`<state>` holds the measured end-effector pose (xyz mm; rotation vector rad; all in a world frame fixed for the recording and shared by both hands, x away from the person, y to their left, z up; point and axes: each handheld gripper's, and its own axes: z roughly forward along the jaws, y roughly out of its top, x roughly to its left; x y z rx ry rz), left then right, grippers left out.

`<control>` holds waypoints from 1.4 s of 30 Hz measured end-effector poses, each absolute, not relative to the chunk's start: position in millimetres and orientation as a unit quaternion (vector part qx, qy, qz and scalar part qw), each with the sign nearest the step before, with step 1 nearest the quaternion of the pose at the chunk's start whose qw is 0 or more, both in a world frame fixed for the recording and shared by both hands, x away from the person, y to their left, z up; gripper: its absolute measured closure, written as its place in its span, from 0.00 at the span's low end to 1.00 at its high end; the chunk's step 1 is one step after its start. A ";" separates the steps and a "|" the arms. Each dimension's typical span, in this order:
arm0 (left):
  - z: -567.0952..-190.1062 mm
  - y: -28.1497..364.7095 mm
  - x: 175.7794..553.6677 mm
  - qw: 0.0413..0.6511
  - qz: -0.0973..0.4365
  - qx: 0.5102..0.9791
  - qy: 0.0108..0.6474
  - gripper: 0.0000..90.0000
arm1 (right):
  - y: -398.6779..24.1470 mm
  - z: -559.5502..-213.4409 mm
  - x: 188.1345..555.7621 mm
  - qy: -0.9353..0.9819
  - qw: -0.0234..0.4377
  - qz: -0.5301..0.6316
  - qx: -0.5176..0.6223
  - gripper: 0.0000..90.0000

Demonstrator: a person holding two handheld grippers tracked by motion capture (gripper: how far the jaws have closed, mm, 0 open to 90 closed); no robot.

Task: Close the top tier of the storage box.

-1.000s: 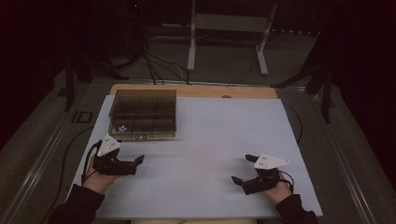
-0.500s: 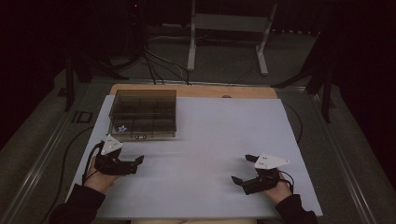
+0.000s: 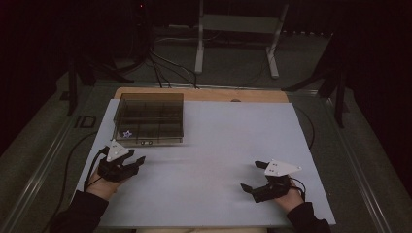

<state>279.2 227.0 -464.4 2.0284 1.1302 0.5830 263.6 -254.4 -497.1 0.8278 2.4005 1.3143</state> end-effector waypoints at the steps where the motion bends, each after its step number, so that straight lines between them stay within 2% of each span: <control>1: -463.7 226.4 279.3 0.362 0.230 0.790 0.438 0.60 | -254.3 -497.2 263.7 0.831 0.141 0.454 0.287 0.03; 8: -460.6 225.1 281.5 0.361 0.228 0.795 0.432 0.75 | -254.5 -496.9 263.8 0.831 0.140 0.456 0.287 0.03; 16: -460.4 225.2 283.8 0.359 0.224 0.796 0.432 0.87 | -254.6 -497.0 264.0 0.831 0.140 0.456 0.287 0.03; 17: -460.2 225.5 285.9 0.358 0.221 0.798 0.433 0.94 | -254.4 -496.9 263.8 0.831 0.140 0.455 0.286 0.03; 20: -459.5 225.7 288.7 0.354 0.221 0.799 0.433 1.00 | -254.3 -497.1 263.8 0.831 0.139 0.456 0.287 0.03; 42: -460.8 221.4 306.1 0.323 0.246 0.814 0.415 1.00 | -254.2 -496.9 263.5 0.832 0.138 0.455 0.286 0.03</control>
